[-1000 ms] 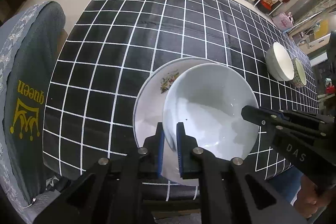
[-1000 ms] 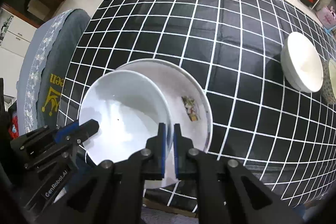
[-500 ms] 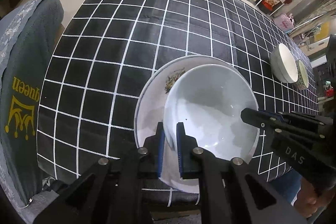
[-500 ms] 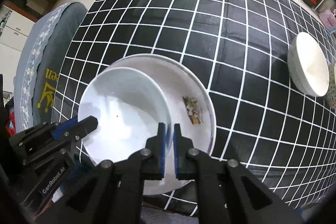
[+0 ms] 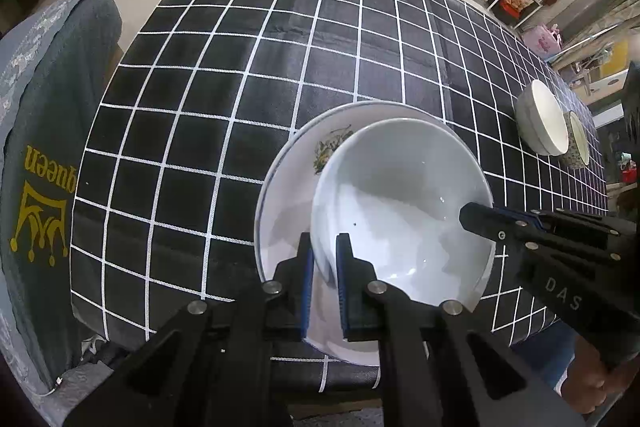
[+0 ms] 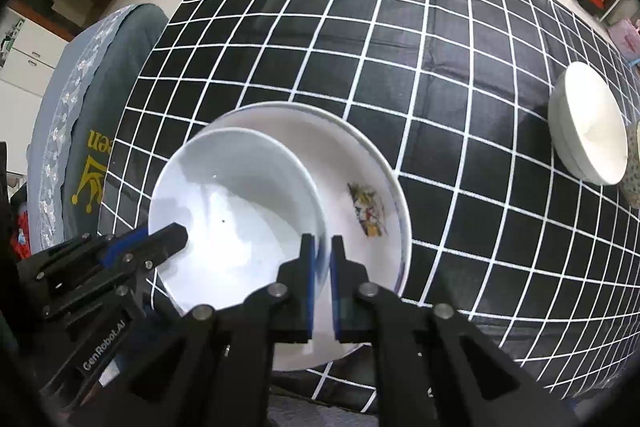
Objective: Organize plates and bowls
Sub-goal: 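Lower the white bowl onto the bear plate and open the right tool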
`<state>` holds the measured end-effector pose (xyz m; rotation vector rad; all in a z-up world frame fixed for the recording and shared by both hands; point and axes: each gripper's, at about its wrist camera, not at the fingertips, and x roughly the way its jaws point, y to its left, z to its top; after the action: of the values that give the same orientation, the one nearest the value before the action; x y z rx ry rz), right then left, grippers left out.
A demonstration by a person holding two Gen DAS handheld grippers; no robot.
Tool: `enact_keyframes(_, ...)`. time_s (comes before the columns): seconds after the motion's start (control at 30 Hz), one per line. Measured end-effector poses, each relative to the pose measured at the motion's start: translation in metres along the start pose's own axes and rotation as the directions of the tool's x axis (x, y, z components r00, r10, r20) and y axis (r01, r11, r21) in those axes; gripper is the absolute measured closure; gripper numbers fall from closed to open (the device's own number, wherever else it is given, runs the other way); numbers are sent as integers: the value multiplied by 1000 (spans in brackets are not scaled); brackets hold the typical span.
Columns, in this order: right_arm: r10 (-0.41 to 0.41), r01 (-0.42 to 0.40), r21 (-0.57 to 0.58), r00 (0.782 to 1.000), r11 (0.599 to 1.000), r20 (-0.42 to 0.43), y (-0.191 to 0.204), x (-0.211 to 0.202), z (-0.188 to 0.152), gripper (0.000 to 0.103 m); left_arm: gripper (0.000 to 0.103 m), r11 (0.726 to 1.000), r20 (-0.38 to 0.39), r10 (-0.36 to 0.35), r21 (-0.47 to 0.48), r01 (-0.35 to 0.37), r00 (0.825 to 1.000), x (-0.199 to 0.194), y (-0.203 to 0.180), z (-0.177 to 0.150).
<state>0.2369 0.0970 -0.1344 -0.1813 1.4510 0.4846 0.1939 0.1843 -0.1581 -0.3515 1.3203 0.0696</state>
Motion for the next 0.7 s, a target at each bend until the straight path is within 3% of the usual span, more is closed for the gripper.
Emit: enact_keyframes(0.7, -34, 35, -28, 999, 999, 19, 3, 0, -1, 93, 94, 1000, 9, -2, 5, 2, 1000, 2, 0, -2)
